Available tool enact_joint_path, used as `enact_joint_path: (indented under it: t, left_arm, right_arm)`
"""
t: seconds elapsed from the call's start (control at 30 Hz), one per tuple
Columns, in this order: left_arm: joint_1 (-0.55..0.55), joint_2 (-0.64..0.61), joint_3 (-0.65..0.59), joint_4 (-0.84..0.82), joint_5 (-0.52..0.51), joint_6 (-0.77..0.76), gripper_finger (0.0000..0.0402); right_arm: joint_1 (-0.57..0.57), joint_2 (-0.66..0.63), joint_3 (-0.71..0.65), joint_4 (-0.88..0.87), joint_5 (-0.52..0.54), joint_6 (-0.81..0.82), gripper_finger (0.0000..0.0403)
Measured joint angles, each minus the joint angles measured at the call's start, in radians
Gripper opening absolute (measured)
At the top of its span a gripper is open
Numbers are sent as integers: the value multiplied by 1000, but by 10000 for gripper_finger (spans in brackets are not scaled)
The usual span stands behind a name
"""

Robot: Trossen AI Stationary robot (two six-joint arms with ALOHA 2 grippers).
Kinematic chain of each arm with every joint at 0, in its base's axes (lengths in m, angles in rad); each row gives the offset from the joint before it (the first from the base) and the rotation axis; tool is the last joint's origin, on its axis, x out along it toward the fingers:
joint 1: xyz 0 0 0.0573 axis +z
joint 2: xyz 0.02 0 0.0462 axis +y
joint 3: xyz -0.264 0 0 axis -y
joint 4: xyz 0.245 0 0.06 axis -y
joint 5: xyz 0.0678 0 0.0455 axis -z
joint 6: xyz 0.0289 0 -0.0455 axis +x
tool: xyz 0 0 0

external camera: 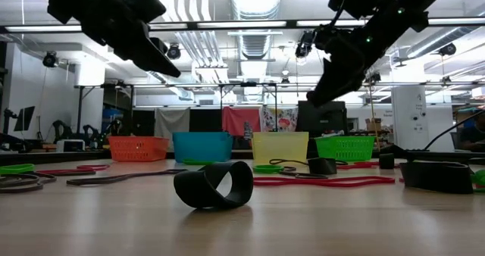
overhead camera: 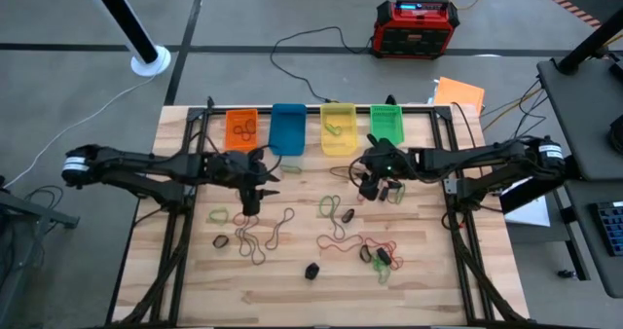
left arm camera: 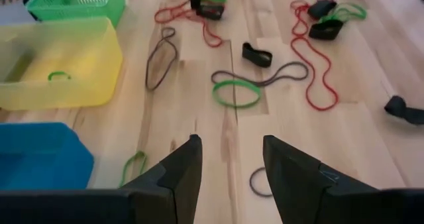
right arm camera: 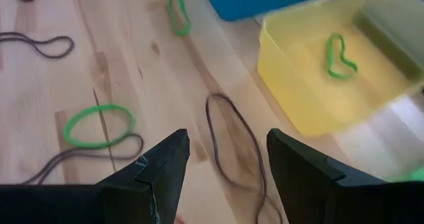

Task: Sort rubber bands into baskets
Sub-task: Put the violet rubber band into the orange bin

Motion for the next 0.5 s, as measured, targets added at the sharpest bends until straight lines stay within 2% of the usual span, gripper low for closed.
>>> enact_joint_path:
  t: [0.2,0.4,0.5]
  left_arm:
    - [0,-75,-6,11,-3,16,145]
    - [0,-205,-6,-3,-163,38,145]
    - [0,-257,-15,-1,-192,46,145]
  right_arm:
    - [0,102,0,91,0,-31,198]
    - [0,229,18,107,0,-23,198]
    - [0,280,27,105,6,-19,198]
